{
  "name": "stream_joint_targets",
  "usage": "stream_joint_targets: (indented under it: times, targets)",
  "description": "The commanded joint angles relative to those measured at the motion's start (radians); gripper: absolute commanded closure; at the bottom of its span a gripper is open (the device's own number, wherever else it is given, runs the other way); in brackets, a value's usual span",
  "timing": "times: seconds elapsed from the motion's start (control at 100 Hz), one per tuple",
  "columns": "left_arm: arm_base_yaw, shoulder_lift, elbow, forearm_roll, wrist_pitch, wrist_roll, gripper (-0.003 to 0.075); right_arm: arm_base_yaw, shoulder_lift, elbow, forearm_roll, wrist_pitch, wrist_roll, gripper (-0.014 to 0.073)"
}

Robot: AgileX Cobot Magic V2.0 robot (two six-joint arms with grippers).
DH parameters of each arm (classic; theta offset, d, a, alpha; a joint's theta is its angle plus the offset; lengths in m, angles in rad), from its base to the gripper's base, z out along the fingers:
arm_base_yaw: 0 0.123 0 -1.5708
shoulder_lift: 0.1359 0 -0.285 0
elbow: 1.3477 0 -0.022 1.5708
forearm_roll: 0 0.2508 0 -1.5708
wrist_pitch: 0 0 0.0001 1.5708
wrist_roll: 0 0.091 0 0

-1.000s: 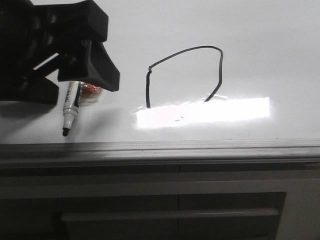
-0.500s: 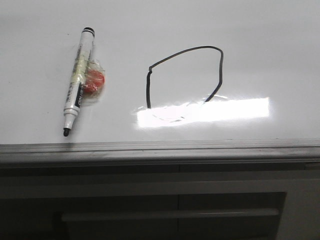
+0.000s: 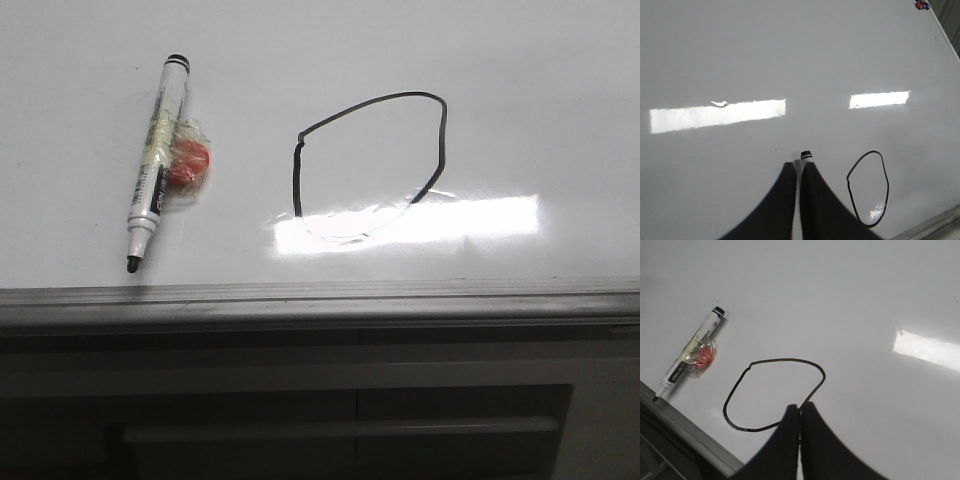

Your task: Write number 0 on whiteboard

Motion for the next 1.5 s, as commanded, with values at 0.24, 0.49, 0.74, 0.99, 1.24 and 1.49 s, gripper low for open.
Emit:
stream_joint_targets:
  times: [0.24, 0.49, 0.74, 0.99, 1.24, 1.49]
  targets:
    - [0.001, 0.006, 0.006, 0.019, -0.028, 0.001, 0.0740, -0.007, -0.003, -0.026, -0.006, -0.049, -0.007, 0.0652]
    - [0.001, 0.006, 0.006, 0.019, -0.028, 0.001, 0.0740, -0.007, -0.003, -0.026, -0.006, -0.049, -0.007, 0.0652]
    - [0.001, -0.014, 0.044, 0.025, -0.030, 0.001, 0.0740, -0.007, -0.003, -0.026, -0.006, -0.049, -0.007, 0.0652]
    - [0.078, -0.208, 0.202, 0.152, -0.082, 0.003, 0.0740, -0.007, -0.003, -0.026, -0.006, -0.049, -0.007, 0.0652]
    - [0.400, -0.351, 0.302, -0.338, -0.204, 0.502, 0.0740, -0.007, -0.003, -0.026, -0.006, -0.049, -0.007, 0.0652]
    - [0.679, -0.351, 0.326, -0.962, -0.497, 1.160, 0.0740, -0.007, -0.001, -0.026, -0.006, -0.051, -0.007, 0.0652]
